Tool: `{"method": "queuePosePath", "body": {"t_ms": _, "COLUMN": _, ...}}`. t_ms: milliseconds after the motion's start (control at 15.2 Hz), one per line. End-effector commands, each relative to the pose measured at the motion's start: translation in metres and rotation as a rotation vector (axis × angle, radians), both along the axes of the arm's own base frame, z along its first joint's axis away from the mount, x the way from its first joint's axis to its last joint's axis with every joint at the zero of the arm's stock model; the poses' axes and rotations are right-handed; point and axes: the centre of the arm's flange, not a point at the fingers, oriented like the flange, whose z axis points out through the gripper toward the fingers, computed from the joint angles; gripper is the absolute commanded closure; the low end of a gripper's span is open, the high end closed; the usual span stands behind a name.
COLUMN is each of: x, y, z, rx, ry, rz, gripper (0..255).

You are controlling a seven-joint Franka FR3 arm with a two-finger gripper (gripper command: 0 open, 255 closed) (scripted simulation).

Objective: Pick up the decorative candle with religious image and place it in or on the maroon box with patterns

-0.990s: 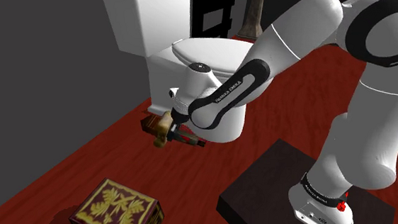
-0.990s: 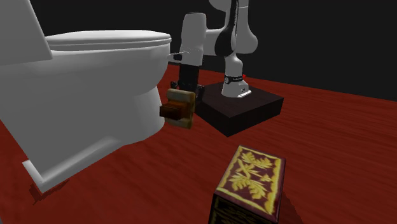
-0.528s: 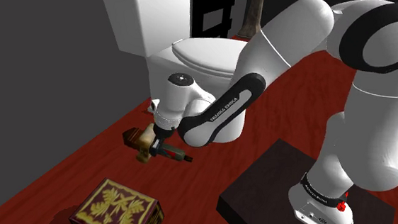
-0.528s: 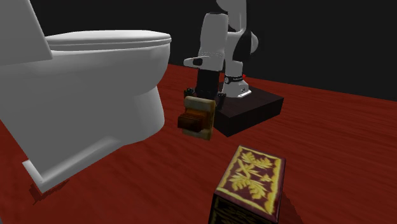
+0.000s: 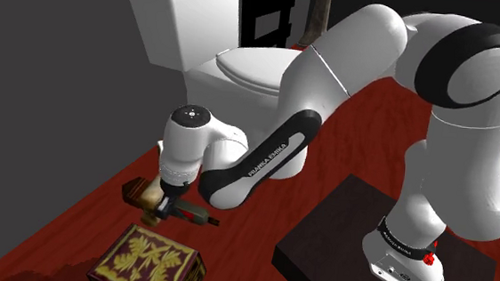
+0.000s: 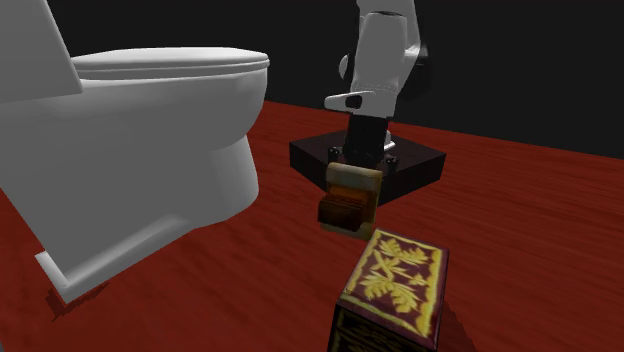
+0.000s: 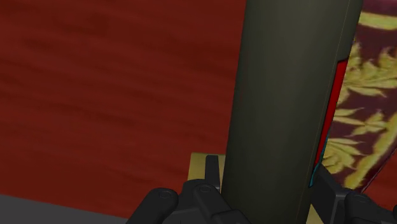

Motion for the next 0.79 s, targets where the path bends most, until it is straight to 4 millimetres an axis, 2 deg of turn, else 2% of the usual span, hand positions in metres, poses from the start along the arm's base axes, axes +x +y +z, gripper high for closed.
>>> {"method": "queuePosePath", "body": {"t_ms": 0, "x": -0.010, "y": 0.029, "z": -0.004, "rx": 0.002, "ry": -0.002, "rz": -0.002, "gripper": 255}}
{"method": "queuePosePath", "body": {"t_ms": 330, "x": -0.025, "y": 0.093, "z": -0.005, "rx": 0.002, "ry": -0.002, "rz": -0.002, "gripper": 255}}
{"method": "queuePosePath", "body": {"t_ms": 396, "x": -0.030, "y": 0.113, "z": -0.005, "rx": 0.002, "ry": -0.002, "rz": -0.002, "gripper": 255}}
{"method": "queuePosePath", "body": {"t_ms": 726, "x": -0.030, "y": 0.113, "z": -0.031, "rx": 0.002, "ry": -0.002, "rz": -0.002, "gripper": 255}}
